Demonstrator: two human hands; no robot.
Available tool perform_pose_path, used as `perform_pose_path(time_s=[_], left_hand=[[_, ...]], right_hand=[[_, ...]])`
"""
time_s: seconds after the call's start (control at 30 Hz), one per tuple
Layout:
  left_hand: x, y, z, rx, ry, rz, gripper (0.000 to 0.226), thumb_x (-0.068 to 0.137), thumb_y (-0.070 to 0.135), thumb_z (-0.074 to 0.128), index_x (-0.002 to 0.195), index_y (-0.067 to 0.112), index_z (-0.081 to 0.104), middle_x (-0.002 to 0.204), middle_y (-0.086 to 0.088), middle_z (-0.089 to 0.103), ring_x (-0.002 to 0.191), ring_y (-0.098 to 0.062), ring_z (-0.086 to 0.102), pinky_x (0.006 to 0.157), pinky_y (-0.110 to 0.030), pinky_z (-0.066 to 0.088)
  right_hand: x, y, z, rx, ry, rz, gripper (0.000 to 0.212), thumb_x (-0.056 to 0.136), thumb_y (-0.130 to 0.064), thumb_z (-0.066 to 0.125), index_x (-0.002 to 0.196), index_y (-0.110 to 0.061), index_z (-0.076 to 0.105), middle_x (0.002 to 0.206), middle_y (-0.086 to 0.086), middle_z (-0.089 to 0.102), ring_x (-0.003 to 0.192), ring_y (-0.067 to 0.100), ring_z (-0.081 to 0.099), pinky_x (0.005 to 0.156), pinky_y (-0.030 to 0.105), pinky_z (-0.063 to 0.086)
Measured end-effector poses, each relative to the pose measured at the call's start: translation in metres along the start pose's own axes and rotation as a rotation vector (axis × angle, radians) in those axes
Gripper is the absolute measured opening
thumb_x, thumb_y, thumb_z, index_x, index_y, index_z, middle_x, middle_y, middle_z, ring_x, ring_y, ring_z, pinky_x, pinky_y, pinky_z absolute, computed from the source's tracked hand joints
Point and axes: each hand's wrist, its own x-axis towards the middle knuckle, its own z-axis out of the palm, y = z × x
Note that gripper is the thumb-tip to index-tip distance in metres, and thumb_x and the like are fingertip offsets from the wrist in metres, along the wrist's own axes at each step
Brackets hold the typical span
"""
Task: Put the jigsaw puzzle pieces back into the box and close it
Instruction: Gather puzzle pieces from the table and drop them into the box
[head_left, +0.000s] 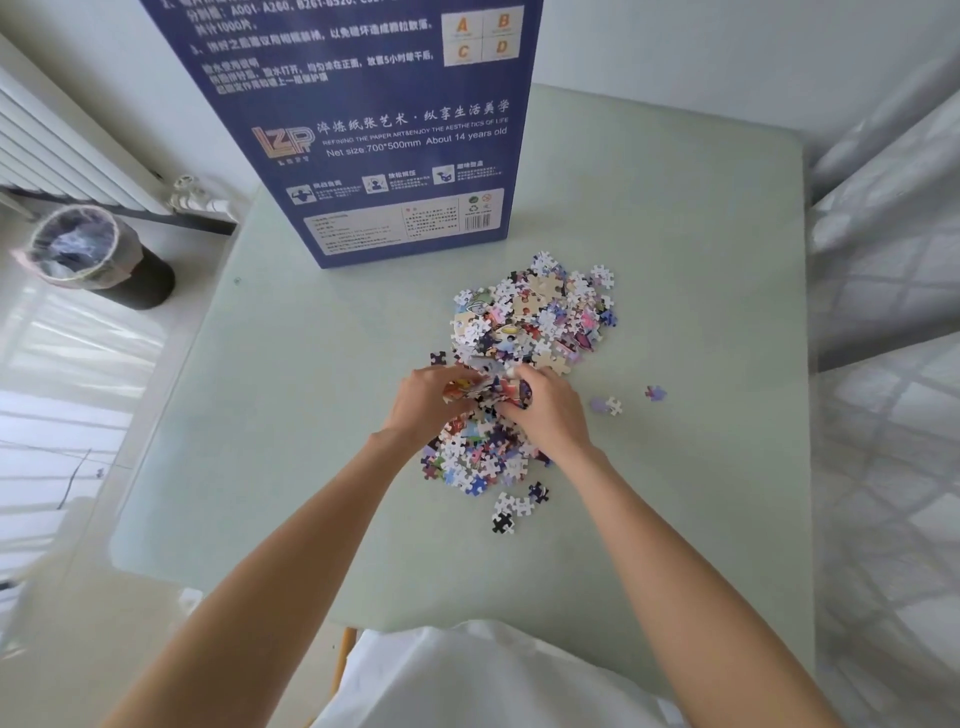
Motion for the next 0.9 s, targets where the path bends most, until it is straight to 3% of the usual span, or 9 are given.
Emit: perform_pose_path(time_s=[0.17,0.3,0.5,0.7,0.83,0.9], left_hand=[[0.003,0.002,-0.007,-0.040,0.043,0.024,0.029,0.080,0.022,0.071,0.108,0.016,0.070,0.102,-0.002,0.071,0.078,-0.004,0.060,0.074,-0.009,0.043],[0.007,-0.002,-0.015,-0.068,0.054,-0.020,0.027,0.081,0.019,0.071,0.108,0.018,0.071,0.100,-0.001,0.071,0.061,-0.002,0.055,0.067,-0.012,0.045],[0.005,-0.022,-0.017,-0.007,0.014,-0.046,0.030,0.078,0.016,0.073,0.107,0.016,0.071,0.111,-0.008,0.065,0.096,-0.020,0.059,0.081,-0.027,0.046],[-0.002,-0.018,-0.038,-0.073,0.081,-0.002,0.025,0.078,0.017,0.074,0.103,0.019,0.073,0.110,-0.004,0.065,0.084,-0.009,0.056,0.073,-0.014,0.041],[-0.007,0.008,-0.074,-0.152,0.109,0.104,0.024,0.078,0.020,0.074,0.102,0.024,0.073,0.113,0.002,0.066,0.084,-0.005,0.061,0.075,-0.014,0.048],[-0.010,0.025,-0.099,-0.194,0.141,0.174,0.024,0.078,0.019,0.074,0.101,0.025,0.073,0.114,0.002,0.066,0.083,-0.004,0.062,0.074,-0.015,0.052]], right_hand=[[-0.001,0.006,-0.004,0.034,0.062,0.000,0.032,0.079,-0.026,0.073,0.106,-0.014,0.062,0.094,0.001,0.065,0.078,0.015,0.057,0.067,0.028,0.047],[-0.002,0.010,-0.005,0.081,0.102,0.014,0.028,0.076,-0.018,0.075,0.097,-0.013,0.058,0.090,-0.001,0.065,0.073,0.013,0.057,0.069,0.032,0.053],[-0.009,0.005,-0.014,0.246,0.110,0.079,0.025,0.073,-0.016,0.077,0.092,-0.013,0.060,0.086,-0.003,0.068,0.070,0.013,0.063,0.069,0.030,0.053],[-0.019,-0.016,-0.033,0.301,0.132,0.113,0.032,0.073,-0.019,0.077,0.101,-0.017,0.061,0.089,-0.006,0.066,0.063,0.007,0.061,0.062,0.014,0.049],[-0.022,-0.037,-0.062,0.355,0.149,0.055,0.036,0.072,-0.018,0.078,0.104,-0.020,0.062,0.092,-0.008,0.068,0.076,0.011,0.067,0.074,0.025,0.055],[-0.020,-0.052,-0.086,0.362,0.146,-0.014,0.037,0.072,-0.017,0.078,0.105,-0.020,0.063,0.092,-0.011,0.067,0.079,0.009,0.066,0.076,0.020,0.053]])
